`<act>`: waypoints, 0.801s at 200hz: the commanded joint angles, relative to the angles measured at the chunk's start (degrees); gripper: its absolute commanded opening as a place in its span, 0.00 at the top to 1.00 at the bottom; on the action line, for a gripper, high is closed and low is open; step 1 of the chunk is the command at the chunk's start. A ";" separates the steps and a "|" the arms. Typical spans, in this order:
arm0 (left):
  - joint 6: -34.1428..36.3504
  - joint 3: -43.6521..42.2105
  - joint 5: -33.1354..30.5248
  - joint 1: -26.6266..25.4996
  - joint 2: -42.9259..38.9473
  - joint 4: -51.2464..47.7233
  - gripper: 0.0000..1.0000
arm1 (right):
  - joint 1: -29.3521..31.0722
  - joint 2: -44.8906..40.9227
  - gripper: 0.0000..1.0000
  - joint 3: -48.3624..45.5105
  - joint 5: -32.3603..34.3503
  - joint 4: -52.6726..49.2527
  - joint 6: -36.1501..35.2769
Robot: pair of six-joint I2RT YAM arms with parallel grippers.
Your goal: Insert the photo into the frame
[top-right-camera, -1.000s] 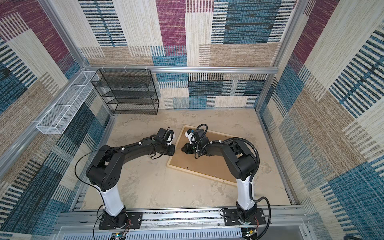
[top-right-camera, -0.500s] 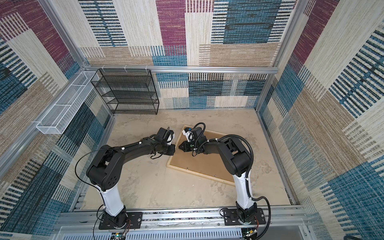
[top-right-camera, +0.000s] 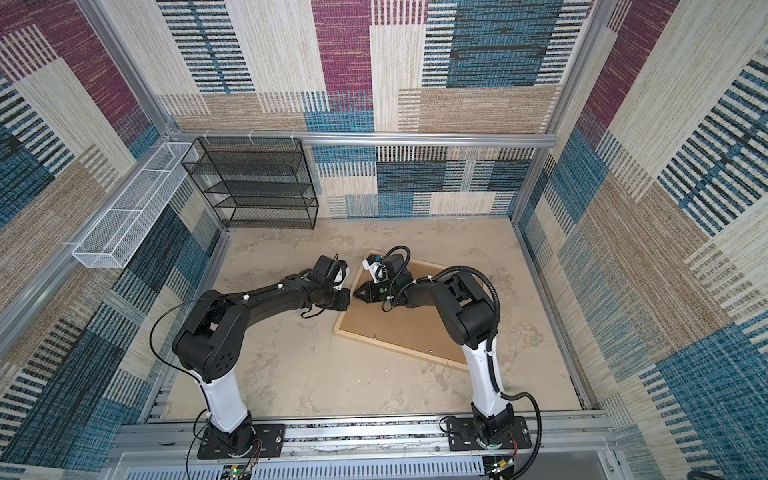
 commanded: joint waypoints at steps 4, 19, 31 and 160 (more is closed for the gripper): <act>-0.72 -0.23 4.09 -0.28 0.25 0.87 0.95 | 0.50 1.32 0.85 0.07 -3.09 -4.17 1.01; -0.80 -0.40 4.09 -0.28 0.25 1.18 0.95 | 0.50 1.66 0.88 0.16 -4.19 -3.78 1.01; -0.89 -0.32 4.26 -0.28 0.50 1.21 0.95 | 0.50 2.01 0.89 0.29 -4.97 -3.56 1.01; -1.33 0.47 -0.34 -0.28 -0.07 -1.00 0.80 | -2.32 -1.98 0.69 3.42 -1.37 -8.59 -3.81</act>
